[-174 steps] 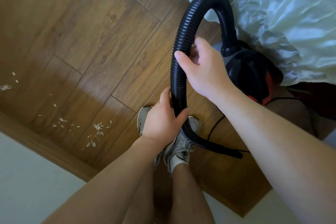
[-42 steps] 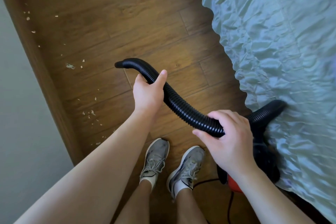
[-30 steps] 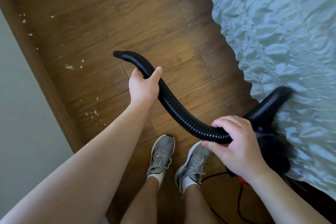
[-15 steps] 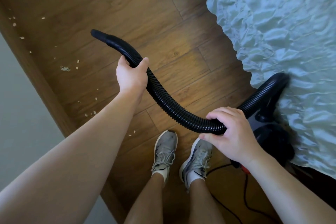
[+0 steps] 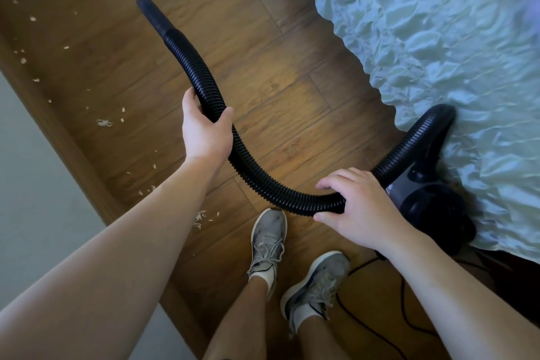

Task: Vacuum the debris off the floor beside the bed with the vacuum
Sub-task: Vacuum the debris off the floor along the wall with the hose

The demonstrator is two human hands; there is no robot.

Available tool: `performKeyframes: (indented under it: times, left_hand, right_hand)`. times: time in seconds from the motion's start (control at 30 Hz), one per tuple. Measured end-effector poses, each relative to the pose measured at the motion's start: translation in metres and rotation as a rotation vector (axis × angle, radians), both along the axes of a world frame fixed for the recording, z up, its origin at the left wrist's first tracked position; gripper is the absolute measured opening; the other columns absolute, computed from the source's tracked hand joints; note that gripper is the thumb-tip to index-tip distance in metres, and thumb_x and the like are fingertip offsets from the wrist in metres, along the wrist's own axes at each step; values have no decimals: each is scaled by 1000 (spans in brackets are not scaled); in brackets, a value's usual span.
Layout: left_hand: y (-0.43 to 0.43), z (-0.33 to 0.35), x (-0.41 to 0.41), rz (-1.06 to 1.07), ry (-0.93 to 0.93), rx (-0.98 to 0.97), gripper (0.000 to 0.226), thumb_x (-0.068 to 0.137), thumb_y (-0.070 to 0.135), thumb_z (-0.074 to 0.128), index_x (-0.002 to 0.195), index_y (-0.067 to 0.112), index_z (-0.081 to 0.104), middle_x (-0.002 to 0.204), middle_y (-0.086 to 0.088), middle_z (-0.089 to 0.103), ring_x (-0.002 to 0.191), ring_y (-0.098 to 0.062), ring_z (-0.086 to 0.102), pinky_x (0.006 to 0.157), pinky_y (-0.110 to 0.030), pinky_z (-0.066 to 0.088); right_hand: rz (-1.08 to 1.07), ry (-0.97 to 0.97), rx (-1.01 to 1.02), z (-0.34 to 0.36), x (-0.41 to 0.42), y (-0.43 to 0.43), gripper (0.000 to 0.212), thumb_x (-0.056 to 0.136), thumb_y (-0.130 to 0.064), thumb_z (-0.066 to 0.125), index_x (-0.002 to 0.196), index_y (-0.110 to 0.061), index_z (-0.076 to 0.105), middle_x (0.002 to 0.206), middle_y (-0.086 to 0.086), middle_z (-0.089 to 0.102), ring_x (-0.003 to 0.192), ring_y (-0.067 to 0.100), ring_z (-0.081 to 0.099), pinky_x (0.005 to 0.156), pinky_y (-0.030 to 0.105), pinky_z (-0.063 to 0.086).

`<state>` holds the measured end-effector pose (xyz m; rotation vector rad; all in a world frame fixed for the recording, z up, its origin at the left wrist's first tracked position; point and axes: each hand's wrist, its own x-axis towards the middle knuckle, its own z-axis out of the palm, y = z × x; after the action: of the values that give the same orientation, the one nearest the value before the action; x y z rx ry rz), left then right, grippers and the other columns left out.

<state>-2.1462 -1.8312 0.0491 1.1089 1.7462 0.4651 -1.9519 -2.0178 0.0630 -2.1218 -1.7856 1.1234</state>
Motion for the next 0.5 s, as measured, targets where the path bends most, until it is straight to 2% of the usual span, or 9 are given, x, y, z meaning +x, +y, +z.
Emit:
performKeyframes:
  times: [0.07, 0.13, 0.2, 0.27, 0.37, 0.43, 0.5]
  left_hand:
    - [-10, 2, 2, -58, 21, 20, 72, 98, 19, 64, 157, 29, 23, 107, 27, 51, 87, 11, 61, 77, -26, 56]
    - [-23, 4, 6, -128, 46, 38, 73, 99, 17, 63, 158, 28, 22, 105, 32, 45, 75, 31, 51, 67, -13, 48]
    - [-39, 7, 12, -193, 63, 53, 74, 99, 15, 64, 158, 29, 21, 111, 30, 43, 73, 38, 44, 63, -9, 43]
    - [-57, 8, 19, -260, 78, 68, 76, 99, 15, 64, 159, 32, 20, 124, 25, 42, 83, 31, 49, 73, -16, 47]
    - [-86, 6, 34, -372, 91, 69, 80, 98, 13, 64, 159, 37, 17, 137, 21, 44, 110, 2, 54, 94, -36, 54]
    - [-106, 2, 46, -454, 99, 66, 84, 98, 12, 64, 160, 39, 15, 148, 17, 45, 125, -9, 54, 104, -44, 52]
    - [-125, -2, 58, -522, 112, 68, 86, 97, 13, 65, 160, 39, 13, 154, 14, 44, 136, -12, 48, 111, -46, 46]
  right_hand:
    - [-61, 62, -8, 1, 1, -9, 49, 82, -39, 78, 126, -25, 64, 120, -16, 57, 119, 6, 47, 101, 19, 29]
    - [-143, 88, -4, 2, 5, -20, 47, 85, -38, 76, 127, -22, 63, 121, -13, 57, 119, 5, 47, 99, 16, 30]
    - [-223, 88, 12, 3, 10, -35, 46, 86, -37, 75, 127, -20, 63, 122, -11, 58, 120, 6, 48, 99, 17, 32]
    - [-288, 86, 23, 4, 16, -52, 45, 87, -37, 73, 127, -19, 63, 123, -10, 58, 121, 6, 48, 100, 17, 32]
    - [-380, 71, 43, 5, 28, -80, 46, 87, -37, 73, 128, -18, 62, 124, -11, 56, 122, 5, 46, 101, 16, 30]
    - [-461, 63, 54, 4, 36, -98, 47, 87, -36, 74, 128, -16, 62, 121, -13, 54, 120, 5, 46, 102, 18, 32]
    - [-558, 58, 58, 1, 47, -120, 51, 86, -36, 74, 130, -14, 61, 123, -10, 55, 122, 9, 47, 102, 24, 38]
